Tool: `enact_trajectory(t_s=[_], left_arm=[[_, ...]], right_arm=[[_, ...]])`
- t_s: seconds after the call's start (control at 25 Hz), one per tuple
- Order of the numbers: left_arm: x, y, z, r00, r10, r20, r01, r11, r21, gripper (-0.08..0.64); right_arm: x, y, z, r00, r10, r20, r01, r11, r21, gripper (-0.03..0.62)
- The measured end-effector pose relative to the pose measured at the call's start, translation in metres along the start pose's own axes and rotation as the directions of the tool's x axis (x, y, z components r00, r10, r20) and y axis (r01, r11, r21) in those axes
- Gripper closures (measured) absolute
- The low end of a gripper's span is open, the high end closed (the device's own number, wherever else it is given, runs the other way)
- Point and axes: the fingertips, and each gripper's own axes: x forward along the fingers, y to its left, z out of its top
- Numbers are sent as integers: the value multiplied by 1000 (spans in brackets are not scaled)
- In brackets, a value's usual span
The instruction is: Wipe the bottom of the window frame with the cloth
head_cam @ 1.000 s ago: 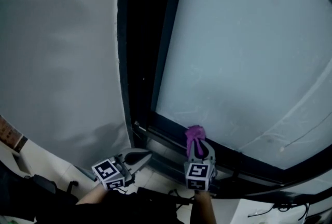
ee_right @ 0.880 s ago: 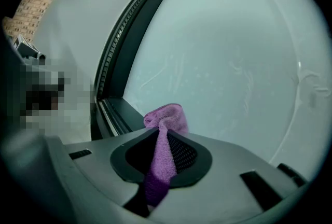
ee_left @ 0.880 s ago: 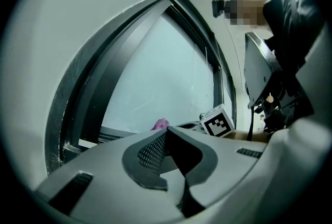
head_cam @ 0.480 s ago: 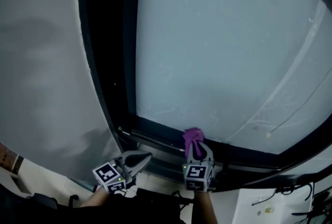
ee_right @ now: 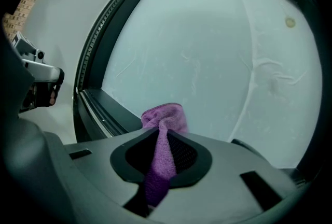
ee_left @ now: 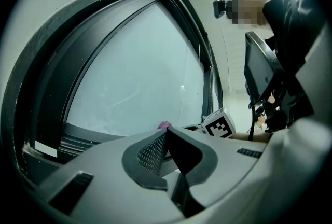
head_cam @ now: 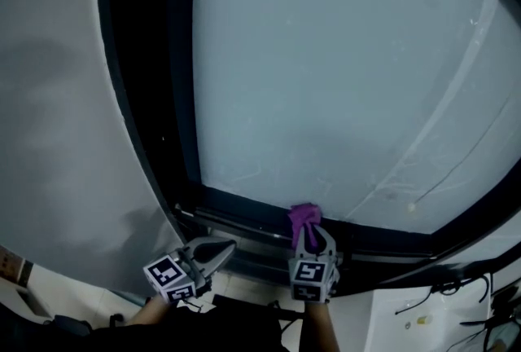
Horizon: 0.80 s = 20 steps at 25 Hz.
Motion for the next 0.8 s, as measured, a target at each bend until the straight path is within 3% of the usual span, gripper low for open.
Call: enact_trajectory(t_s=[0.52,0.8], left_arm=[[8,-7,-8,996,-78,-48,77,997,-12,563],[6,-7,-8,994,-86,-66,86,996,2,563]], right_arm=[[-14,-25,-8,977,-202,67,205,978,-30,534],[-21,-36,-10,950,-279,137,258,953,157,534]])
